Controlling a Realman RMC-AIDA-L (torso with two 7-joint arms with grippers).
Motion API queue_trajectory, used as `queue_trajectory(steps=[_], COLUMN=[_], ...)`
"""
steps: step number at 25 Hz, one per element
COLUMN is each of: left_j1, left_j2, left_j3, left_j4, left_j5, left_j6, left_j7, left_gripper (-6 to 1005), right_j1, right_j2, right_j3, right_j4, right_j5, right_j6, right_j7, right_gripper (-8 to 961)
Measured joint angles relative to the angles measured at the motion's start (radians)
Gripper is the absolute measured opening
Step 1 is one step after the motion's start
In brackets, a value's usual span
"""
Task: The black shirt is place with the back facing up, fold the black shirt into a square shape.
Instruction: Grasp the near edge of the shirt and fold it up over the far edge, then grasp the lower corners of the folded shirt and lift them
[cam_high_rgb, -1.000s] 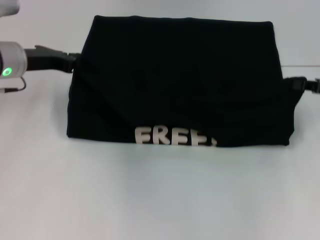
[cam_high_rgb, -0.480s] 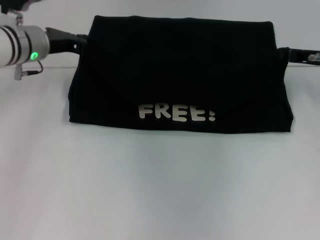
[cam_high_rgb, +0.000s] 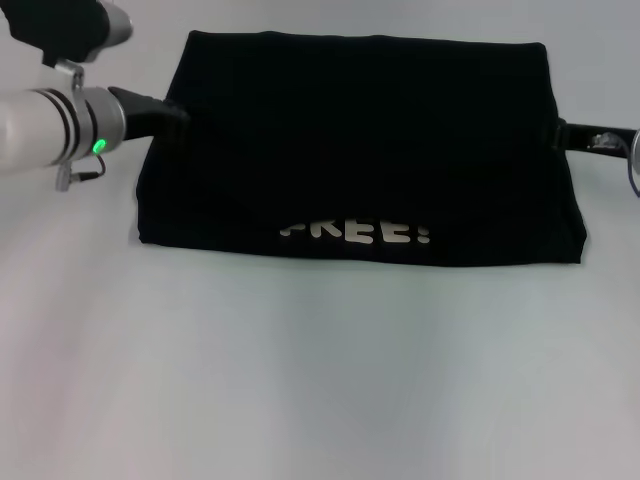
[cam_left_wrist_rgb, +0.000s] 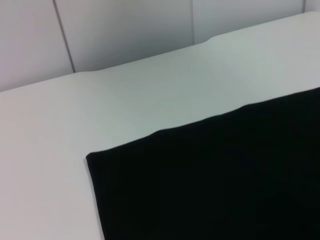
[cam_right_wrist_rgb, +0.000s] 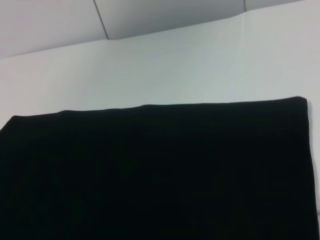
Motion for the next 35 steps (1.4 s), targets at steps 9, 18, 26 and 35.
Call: queue_trajectory(steps=[9, 18, 26, 35], left_j1=[0.005, 0.028, 0.125, 0.306], left_j2=[-0.01, 0.003, 0.001, -0.033], left_j3=[0.038, 0.037, 0.04, 0.047], left_j4=[-0.004, 0.015, 0.17, 0.405], left_j5=[-0.028, -0.03, -0.035, -0.058], left_j6=[-0.033, -0.037, 0.11, 0.531], left_j7=[-0.024, -0.163, -0.374, -0.431], left_gripper=[130, 566, 855, 887], right_j1=[-0.016, -0.037, -0.092, -0.143], right_j2=[0.009, 0.014, 0.008, -0.052], right_j3=[0.0, 0.004, 0.006, 0.01], right_j4=[-0.013, -0.072, -0.185, -0.231], right_j5=[-0.002, 0.003, 0.03, 0.084], right_j6=[-0.014, -0.038, -0.183, -0.513], right_j7=[0.003, 0.006, 0.024, 0.047], right_gripper=[102, 579, 713, 749])
